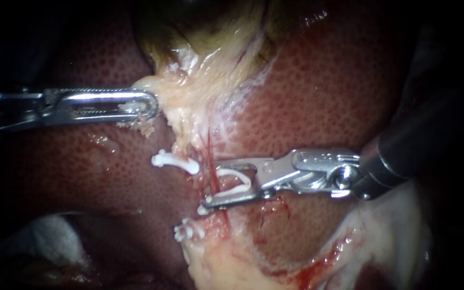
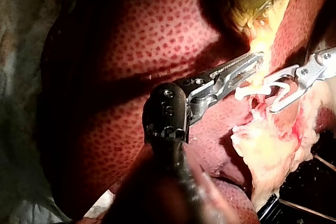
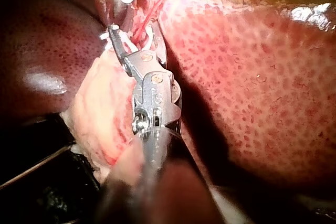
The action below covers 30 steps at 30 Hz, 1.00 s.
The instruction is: Clipping second clip right tube
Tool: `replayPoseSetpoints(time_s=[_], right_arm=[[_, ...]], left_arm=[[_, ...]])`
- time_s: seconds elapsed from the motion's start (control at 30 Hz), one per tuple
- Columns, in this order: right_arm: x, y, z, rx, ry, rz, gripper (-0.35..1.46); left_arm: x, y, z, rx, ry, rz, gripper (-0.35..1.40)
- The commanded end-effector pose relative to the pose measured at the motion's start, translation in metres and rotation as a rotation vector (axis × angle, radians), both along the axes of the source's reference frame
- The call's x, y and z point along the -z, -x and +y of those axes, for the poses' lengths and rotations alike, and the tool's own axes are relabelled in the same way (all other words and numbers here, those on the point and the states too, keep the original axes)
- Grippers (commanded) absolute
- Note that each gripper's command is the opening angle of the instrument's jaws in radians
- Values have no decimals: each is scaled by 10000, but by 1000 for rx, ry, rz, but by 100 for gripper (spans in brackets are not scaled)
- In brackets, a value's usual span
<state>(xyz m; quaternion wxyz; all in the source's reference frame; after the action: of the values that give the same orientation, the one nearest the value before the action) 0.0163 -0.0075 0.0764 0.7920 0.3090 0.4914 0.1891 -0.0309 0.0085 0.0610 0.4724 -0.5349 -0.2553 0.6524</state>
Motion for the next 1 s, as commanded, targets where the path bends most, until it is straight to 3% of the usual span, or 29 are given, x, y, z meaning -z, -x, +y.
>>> replayPoseSetpoints(time_s=[0.03, 0.43, 0.73, 0.9, 0.97, 1.0], right_arm=[[-1, -1, -1, 2, -11, 0, 49], [-14, -15, -19, 57, -107, 31, 44], [-22, -10, -12, -21, -179, 48, 25], [-25, -4, -10, -45, -222, 42, -10], [-25, -3, -10, -61, -276, 25, -35], [-25, -2, -10, -71, -302, 15, -35]], left_arm=[[0, 0, 0, -1, 0, 0, -35], [-1, 2, -1, -2, 1, -1, -35], [-2, 2, -1, -2, 1, -1, -35], [-3, 2, -2, -3, 2, -1, -35], [-4, 2, -2, -3, 2, -1, -35], [-4, 3, -2, -3, 2, -1, -35]])
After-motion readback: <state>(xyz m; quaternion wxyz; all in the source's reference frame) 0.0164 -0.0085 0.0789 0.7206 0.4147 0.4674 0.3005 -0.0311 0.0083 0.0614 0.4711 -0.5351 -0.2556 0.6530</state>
